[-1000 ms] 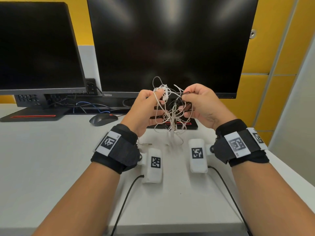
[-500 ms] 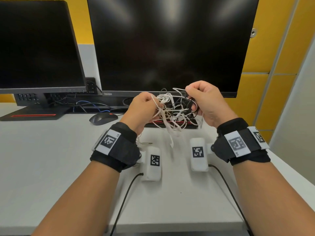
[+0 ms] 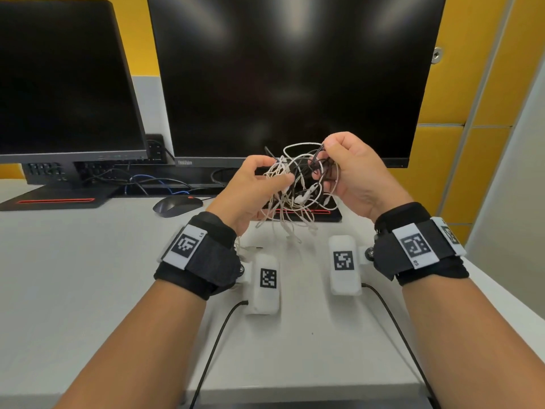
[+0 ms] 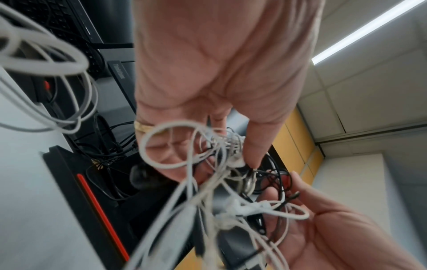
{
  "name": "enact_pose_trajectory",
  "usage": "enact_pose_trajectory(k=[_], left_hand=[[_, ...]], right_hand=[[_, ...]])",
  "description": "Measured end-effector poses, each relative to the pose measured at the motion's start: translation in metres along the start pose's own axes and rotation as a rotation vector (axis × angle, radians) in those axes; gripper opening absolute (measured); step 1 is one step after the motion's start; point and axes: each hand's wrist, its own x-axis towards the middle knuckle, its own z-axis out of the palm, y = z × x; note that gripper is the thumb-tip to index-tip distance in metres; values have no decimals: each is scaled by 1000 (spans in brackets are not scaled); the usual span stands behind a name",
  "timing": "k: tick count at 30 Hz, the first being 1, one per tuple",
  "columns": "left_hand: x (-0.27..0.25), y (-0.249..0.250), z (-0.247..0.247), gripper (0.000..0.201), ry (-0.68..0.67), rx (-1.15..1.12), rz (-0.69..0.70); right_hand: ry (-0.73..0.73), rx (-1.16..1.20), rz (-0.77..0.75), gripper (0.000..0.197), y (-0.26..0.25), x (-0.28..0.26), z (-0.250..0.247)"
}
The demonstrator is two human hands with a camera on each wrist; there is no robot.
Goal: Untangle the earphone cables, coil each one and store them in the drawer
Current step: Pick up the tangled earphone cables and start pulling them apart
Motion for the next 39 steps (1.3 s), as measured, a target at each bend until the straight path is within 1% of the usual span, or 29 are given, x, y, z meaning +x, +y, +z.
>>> enact_pose_trajectory(k=[3, 5, 7, 8, 10, 14, 15, 18, 19, 20, 22, 24, 26, 29, 31, 34, 37, 39], left_hand=[[0, -1, 1, 26, -15, 9, 30], [0, 1, 2, 15, 24, -6, 51], [0, 2, 1, 9, 78, -43, 72], [1, 2, 1, 10, 92, -63, 87], [1, 2, 1, 11, 84, -112, 118], [1, 3, 5, 10, 48, -208, 157], [1, 3, 5, 11, 46, -226, 162], [1, 2, 7, 16, 58, -240, 177], [1, 2, 7, 17, 60, -234, 183], [0, 2, 8, 17, 58, -230, 188], [1, 1, 8, 14, 50, -210, 194], [2, 0, 7, 13, 55, -186, 192], [4, -1, 4, 14, 78, -163, 186], [5, -2, 0, 14, 145, -101, 174], [6, -3, -3, 13, 174, -81, 156], [8, -3, -3, 13, 181, -58, 136], [8, -4, -2, 15, 213, -21, 126], [8, -6, -2, 21, 246, -16, 138]], right_hand=[[60, -67, -39, 14, 1, 0, 0], [112, -150, -49, 12, 3, 1, 0], [128, -135, 0, 12, 1, 1, 0], [123, -108, 32, 14, 0, 1, 0], [106, -121, 71, 16, -1, -1, -1], [48, -226, 106, 22, 2, -2, 0], [15, -238, 115, 23, 2, -2, -1], [-169, -255, 146, 18, 1, -4, -2], [-214, -271, 153, 16, 1, -4, -1], [-230, -296, 152, 15, 2, -5, 0], [-181, -361, 127, 10, 4, -5, 1], [-91, -416, 97, 15, 6, -3, 1], [-25, -393, 88, 21, 7, 1, -1], [18, -291, 82, 17, 6, 3, -3], [56, -210, 72, 17, 4, 3, -4], [183, -89, 67, 22, 3, 6, -4], [302, 54, 101, 27, 3, 11, -5], [298, 105, 111, 23, 2, 11, -6]])
